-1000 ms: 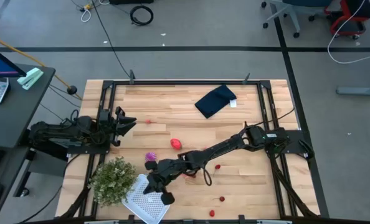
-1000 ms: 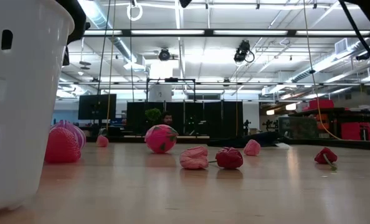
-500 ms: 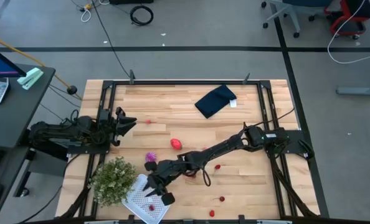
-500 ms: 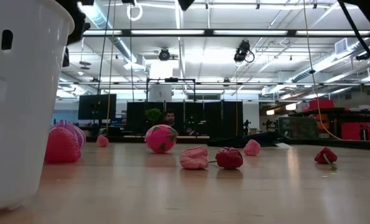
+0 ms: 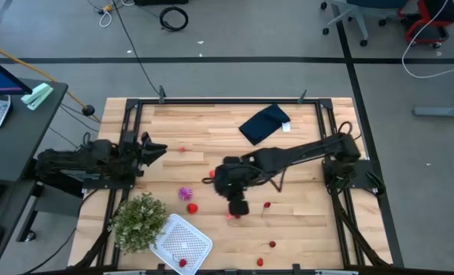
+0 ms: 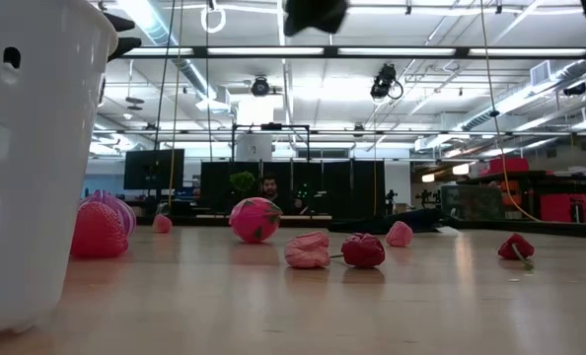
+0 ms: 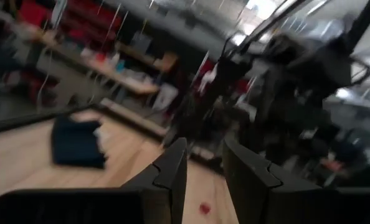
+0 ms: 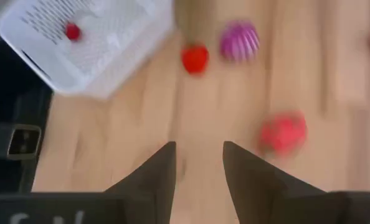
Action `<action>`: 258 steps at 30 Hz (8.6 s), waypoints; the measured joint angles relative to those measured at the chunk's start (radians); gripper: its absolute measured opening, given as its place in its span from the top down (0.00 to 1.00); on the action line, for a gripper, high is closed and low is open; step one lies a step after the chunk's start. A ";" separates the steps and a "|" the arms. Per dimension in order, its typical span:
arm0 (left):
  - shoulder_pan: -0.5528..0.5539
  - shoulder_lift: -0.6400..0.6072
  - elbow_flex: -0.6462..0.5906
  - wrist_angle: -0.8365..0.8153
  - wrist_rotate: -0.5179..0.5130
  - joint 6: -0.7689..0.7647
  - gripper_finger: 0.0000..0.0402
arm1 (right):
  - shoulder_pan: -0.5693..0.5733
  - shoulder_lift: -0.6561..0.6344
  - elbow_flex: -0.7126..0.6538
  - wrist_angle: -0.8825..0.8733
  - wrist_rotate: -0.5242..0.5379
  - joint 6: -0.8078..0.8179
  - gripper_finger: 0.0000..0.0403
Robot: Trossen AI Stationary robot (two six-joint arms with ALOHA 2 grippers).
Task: Pick and placing Produce into tupperware
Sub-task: Put the peach into the white bin
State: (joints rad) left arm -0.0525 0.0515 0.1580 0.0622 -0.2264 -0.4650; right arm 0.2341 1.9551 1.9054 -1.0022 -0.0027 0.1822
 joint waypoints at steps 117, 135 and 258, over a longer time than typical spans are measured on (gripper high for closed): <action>0.384 1.296 0.407 -0.321 -0.035 0.050 0.50 | -0.021 -0.719 -1.265 0.748 0.701 0.548 0.67; 0.382 1.467 0.409 -0.241 -0.083 0.031 0.54 | -0.021 -0.719 -1.265 0.748 0.701 0.549 0.67; -0.055 1.191 0.680 -0.360 0.309 0.357 0.53 | -0.004 -0.251 -1.262 1.139 0.271 0.226 0.48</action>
State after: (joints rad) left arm -0.1078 1.2427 0.8383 -0.2977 0.0830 -0.1081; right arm 0.2298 1.7041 0.6430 0.1364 0.2687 0.4086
